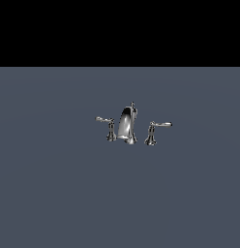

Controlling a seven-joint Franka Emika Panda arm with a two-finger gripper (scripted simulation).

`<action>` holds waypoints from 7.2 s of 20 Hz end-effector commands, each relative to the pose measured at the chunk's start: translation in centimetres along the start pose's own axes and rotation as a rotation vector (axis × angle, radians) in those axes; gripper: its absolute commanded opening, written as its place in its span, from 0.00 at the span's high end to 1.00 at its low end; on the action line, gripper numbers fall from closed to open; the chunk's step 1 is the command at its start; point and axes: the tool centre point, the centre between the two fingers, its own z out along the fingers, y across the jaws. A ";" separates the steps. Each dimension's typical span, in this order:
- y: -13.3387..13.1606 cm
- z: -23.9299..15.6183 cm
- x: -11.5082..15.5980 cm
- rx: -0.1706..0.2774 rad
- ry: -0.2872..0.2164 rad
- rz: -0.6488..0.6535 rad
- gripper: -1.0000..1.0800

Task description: Turn on the faucet by rotating a designated handle.

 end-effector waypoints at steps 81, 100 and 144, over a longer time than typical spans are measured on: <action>-9.0 32.0 29.8 0.001 0.044 1.504 1.00; -4.7 37.6 35.5 -0.001 0.052 1.796 1.00; -5.5 37.9 26.2 0.003 0.051 1.795 1.00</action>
